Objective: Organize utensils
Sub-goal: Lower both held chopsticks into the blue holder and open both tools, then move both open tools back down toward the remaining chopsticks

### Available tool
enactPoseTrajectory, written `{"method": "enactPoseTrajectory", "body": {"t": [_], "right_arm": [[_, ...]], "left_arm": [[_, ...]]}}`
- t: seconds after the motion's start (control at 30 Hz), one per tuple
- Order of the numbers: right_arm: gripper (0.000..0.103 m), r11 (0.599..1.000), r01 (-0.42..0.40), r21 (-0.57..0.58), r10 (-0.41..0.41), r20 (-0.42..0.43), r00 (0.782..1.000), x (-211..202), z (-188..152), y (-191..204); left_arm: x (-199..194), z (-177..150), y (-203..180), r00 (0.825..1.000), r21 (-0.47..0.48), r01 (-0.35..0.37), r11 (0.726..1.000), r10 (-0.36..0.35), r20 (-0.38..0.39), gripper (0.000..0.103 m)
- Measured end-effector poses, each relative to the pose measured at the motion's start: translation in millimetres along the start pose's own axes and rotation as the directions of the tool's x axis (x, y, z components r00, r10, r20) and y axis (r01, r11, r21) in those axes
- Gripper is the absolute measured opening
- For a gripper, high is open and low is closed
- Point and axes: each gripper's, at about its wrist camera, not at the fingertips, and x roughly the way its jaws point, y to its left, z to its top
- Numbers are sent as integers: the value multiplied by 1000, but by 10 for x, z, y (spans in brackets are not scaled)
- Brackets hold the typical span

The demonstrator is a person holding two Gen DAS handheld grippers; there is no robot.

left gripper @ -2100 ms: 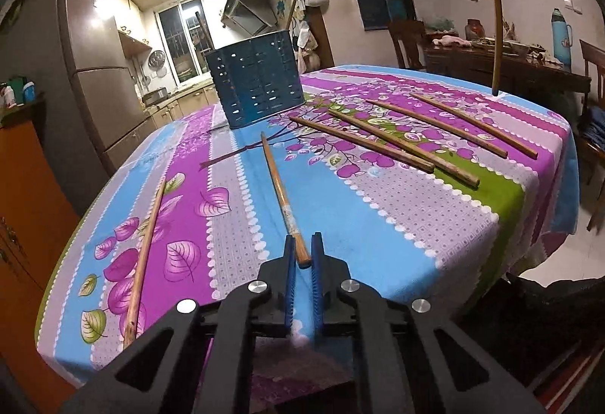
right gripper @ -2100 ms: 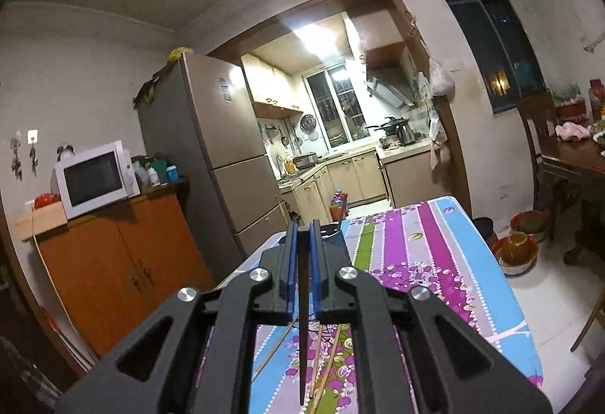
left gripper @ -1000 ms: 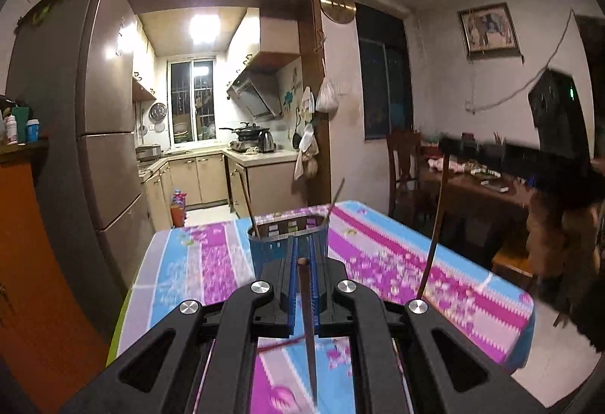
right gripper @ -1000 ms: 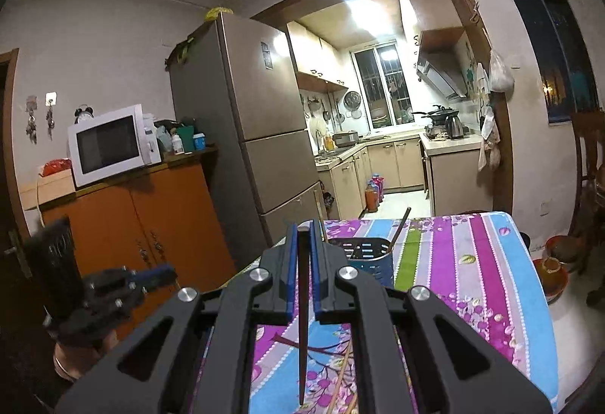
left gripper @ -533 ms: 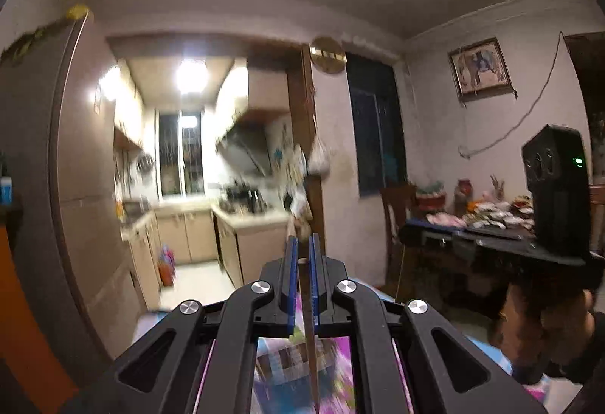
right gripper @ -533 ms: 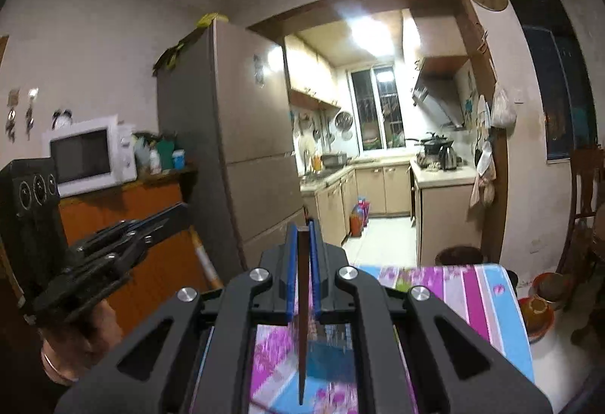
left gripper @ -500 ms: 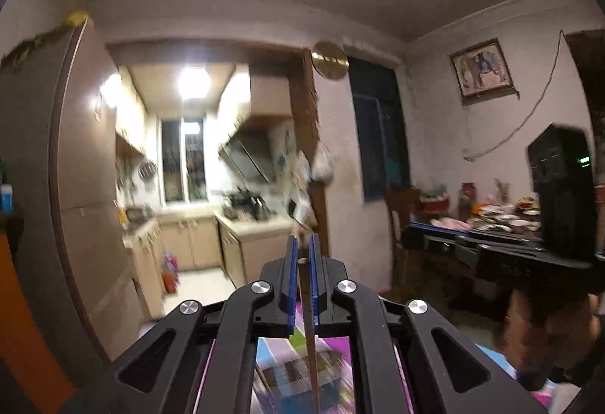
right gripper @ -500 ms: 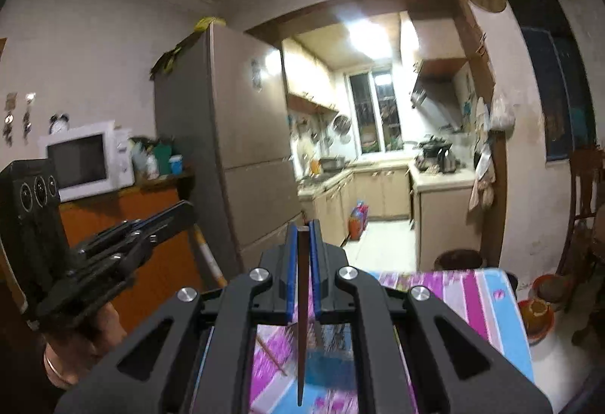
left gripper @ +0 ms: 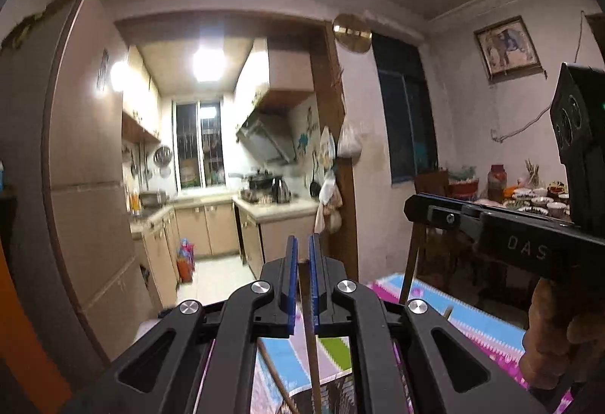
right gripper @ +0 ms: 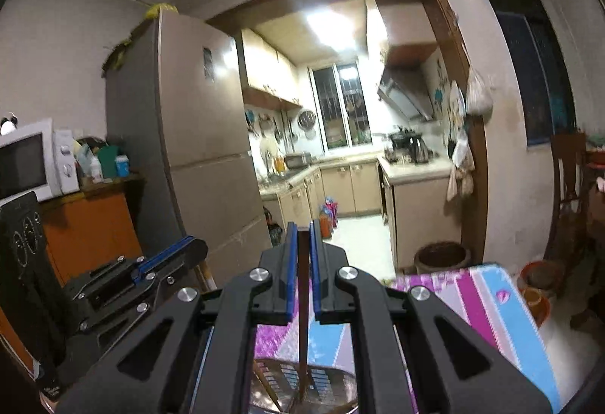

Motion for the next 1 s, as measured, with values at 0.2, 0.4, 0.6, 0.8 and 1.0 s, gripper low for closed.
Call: {"method": "enactPoseTrajectory", "body": {"t": [0.2,0.4,0.6,0.8,1.0], "right_arm": [[6,1000,0,23,2,-80,997,180,-372,-3],[30,998,49,-25,-51,-48,998,-11,-301,0],[30,990,127,-69,-121,80,989,-970,49,-362],[36,958,238,-159,-222,115,968,-2186,-81,-576],[36,940,190,-284,-219,-74,973,-2855,-1017,-247]], "left_arm": [[170,-427,77,996,-30,-6,1000,4,-87,7],[37,-264,180,997,-38,-60,998,58,-52,8],[-890,266,402,983,-71,-130,989,138,124,31],[-1849,172,206,990,37,-127,991,124,63,40],[-2194,-777,-416,970,83,19,996,1,-243,40]]}}
